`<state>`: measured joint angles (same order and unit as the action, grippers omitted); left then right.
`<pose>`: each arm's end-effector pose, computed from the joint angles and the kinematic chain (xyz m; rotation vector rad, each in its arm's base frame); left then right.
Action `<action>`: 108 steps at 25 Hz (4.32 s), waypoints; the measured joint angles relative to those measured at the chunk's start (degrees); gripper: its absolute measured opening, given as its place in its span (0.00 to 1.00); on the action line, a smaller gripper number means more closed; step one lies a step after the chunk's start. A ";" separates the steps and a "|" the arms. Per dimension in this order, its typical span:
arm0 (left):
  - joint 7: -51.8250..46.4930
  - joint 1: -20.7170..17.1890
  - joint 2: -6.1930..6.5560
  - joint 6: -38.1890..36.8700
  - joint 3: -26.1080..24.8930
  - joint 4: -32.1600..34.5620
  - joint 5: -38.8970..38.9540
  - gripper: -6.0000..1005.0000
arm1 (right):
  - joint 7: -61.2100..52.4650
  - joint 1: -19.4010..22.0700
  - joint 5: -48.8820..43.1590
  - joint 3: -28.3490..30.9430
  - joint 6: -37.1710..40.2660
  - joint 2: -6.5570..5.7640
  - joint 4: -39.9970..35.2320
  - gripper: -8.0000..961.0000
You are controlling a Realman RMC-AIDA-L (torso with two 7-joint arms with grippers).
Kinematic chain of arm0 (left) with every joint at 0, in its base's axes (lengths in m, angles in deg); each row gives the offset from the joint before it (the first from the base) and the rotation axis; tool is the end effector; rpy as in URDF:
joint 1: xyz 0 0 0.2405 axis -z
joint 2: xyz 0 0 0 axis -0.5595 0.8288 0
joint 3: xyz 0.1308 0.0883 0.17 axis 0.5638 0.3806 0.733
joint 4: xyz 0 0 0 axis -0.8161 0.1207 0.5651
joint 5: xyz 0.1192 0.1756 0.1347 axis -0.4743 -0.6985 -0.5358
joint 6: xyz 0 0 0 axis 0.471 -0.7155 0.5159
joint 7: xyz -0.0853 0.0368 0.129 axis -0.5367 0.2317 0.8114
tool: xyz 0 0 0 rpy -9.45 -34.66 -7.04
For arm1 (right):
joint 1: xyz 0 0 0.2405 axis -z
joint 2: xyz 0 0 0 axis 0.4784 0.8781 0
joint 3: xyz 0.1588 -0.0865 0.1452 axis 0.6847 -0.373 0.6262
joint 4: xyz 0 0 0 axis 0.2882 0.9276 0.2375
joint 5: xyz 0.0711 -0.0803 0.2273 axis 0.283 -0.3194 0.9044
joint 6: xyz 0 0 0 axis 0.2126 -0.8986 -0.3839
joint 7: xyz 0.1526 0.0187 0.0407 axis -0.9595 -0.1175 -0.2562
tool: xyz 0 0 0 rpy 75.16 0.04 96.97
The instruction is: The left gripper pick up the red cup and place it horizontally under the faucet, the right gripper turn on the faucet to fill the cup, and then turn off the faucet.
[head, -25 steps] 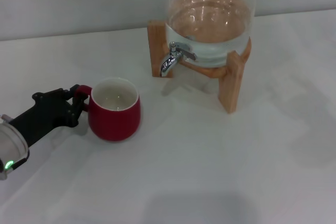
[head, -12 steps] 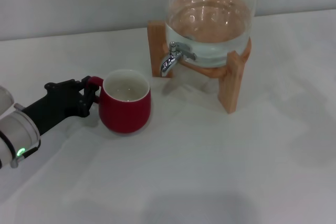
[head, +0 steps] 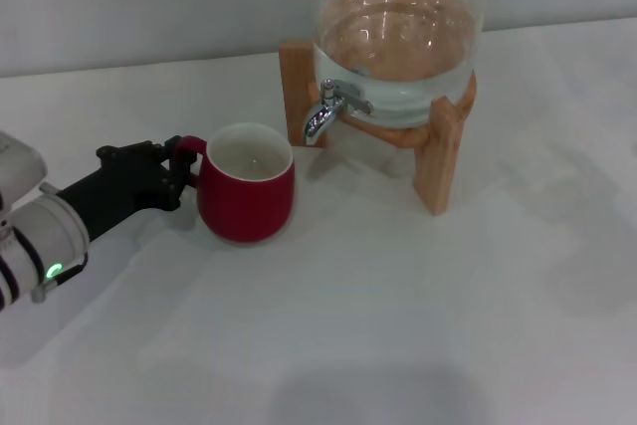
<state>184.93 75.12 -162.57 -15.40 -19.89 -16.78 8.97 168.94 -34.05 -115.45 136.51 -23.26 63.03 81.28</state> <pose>-0.2760 0.4023 -0.0902 -2.3200 -0.5788 -0.5650 0.3751 0.2742 0.2007 -1.8478 0.6037 0.7790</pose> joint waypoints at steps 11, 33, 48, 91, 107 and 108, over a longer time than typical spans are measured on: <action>-1.02 4.80 0.00 -5.37 1.36 -3.27 -2.34 0.15 | 0.00 0.02 0.00 0.10 -0.04 -0.01 0.00 0.75; -3.13 8.88 0.00 -7.14 1.41 -3.33 -4.73 0.14 | 0.03 -0.51 -0.01 0.34 0.07 0.16 0.00 0.75; -5.81 9.25 -0.09 -6.39 1.50 -4.25 -7.88 0.14 | 0.15 -0.78 -0.01 0.38 0.33 0.16 -0.09 0.75; -7.44 7.81 -0.10 -6.65 1.27 -4.00 -7.77 0.27 | 0.18 -0.60 -0.01 0.53 0.44 0.25 -0.09 0.75; -15.20 -1.92 0.23 3.69 0.97 3.14 -6.56 0.32 | 0.01 0.17 0.74 1.16 0.35 0.02 -0.09 0.75; -16.10 -3.62 0.14 5.81 0.97 4.86 -5.76 0.32 | 0.00 0.19 0.76 1.65 0.36 0.13 -0.09 0.75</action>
<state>168.83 71.51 -162.42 -9.59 -18.92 -11.92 3.21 168.95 -33.86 -114.70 138.15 -22.90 63.16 81.19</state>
